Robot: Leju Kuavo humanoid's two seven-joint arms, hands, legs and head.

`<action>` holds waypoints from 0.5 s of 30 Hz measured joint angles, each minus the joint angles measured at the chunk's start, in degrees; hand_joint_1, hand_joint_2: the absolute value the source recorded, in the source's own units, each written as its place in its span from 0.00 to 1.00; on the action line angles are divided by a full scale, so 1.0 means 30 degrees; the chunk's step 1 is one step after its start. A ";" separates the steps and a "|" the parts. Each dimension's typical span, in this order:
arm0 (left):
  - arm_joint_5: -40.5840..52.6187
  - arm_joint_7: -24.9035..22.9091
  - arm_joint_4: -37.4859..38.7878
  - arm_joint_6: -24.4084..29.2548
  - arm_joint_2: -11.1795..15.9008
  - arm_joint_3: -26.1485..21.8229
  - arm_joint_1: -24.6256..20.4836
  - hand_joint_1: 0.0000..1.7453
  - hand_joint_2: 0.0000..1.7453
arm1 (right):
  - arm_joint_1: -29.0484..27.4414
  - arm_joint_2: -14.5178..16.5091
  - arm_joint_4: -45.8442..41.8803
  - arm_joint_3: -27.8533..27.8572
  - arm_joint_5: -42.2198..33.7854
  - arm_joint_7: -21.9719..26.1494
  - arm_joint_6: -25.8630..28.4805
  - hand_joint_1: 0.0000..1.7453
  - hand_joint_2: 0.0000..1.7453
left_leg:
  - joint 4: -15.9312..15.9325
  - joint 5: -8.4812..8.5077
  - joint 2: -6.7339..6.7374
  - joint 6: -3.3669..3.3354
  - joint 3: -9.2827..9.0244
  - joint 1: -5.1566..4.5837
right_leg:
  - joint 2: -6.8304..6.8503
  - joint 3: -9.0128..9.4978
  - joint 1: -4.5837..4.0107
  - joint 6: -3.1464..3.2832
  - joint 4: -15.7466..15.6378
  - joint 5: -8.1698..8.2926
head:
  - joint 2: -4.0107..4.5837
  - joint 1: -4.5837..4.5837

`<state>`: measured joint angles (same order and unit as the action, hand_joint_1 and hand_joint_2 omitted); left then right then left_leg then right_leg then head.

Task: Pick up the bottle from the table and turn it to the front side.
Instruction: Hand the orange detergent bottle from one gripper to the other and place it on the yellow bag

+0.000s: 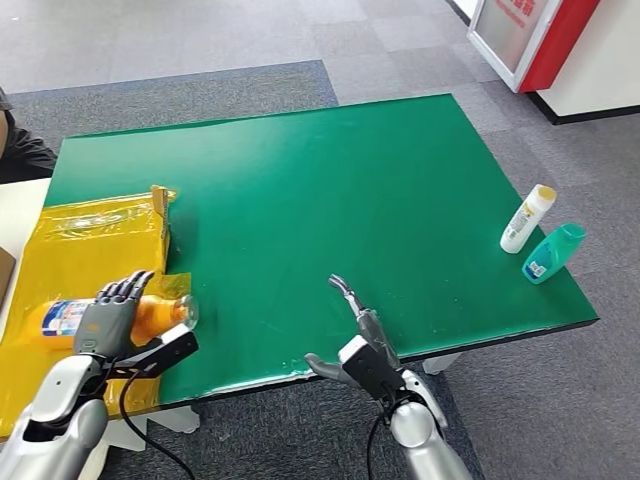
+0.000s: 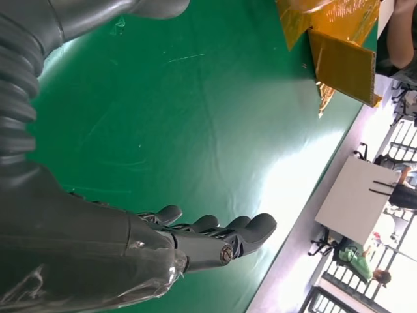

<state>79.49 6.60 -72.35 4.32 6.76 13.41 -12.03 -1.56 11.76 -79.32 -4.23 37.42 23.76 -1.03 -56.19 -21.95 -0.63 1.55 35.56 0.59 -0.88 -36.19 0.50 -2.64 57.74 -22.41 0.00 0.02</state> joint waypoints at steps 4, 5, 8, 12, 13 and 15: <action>-0.1406 0.0421 -0.0131 -0.0814 -0.0551 -0.0583 0.0149 0.00 1.00 | -0.0108 0.0000 -0.0016 0.0005 0.0011 0.0000 -0.0060 0.00 1.00 | 0.0000 -0.0001 0.0000 0.0000 0.0001 -0.0001 | 0.0000 0.0004 0.0000 -0.0001 0.0000 -0.0001 | 0.0000 0.0002; -0.2021 0.0627 -0.0276 -0.1137 -0.0692 -0.0756 0.0244 0.00 1.00 | -0.0149 0.0000 -0.0024 0.0005 0.0018 0.0000 -0.0089 0.00 1.00 | 0.0000 -0.0002 0.0000 -0.0001 0.0001 -0.0001 | 0.0000 0.0003 0.0000 -0.0001 -0.0001 -0.0001 | 0.0000 0.0002; -0.3552 0.1167 -0.0799 -0.1884 -0.1018 -0.1165 0.0548 0.00 1.00 | -0.0214 0.0000 -0.0029 0.0005 0.0042 0.0000 -0.0140 0.00 1.00 | 0.0000 -0.0003 0.0000 -0.0001 0.0002 -0.0002 | 0.0000 0.0003 0.0000 -0.0001 -0.0001 -0.0001 | 0.0000 0.0002; -0.5164 0.1659 -0.1647 -0.2428 -0.1230 -0.1412 0.0996 0.00 1.00 | -0.0271 0.0000 -0.0029 0.0011 0.0073 0.0000 -0.0147 0.00 1.00 | 0.0000 -0.0005 0.0000 0.0001 0.0002 -0.0001 | 0.0000 0.0002 0.0001 -0.0001 -0.0001 -0.0001 | 0.0000 0.0002; -0.5526 0.1756 -0.1894 -0.2481 -0.1246 -0.1424 0.1124 0.00 1.00 | -0.0286 -0.0002 -0.0031 0.0015 0.0073 -0.0002 -0.0148 0.00 1.00 | 0.0000 -0.0005 0.0000 0.0001 0.0001 0.0000 | 0.0000 0.0002 0.0001 -0.0001 -0.0001 -0.0001 | 0.0000 0.0000; -0.6119 0.1918 -0.2418 -0.2519 -0.1266 -0.1432 0.1409 0.00 1.00 | -0.0332 -0.0007 -0.0058 0.0024 0.0073 -0.0022 -0.0149 0.00 1.00 | 0.0000 -0.0005 0.0000 0.0001 0.0001 0.0001 | 0.0000 0.0002 0.0000 -0.0001 -0.0001 -0.0001 | 0.0000 -0.0002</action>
<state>61.14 12.35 -79.61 -3.24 2.96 9.11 -7.81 -2.56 11.74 -79.49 -4.16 37.64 23.69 -1.48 -56.19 -21.97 -0.63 1.56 35.56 0.60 -0.89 -36.18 0.50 -2.64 57.74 -22.41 0.00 0.01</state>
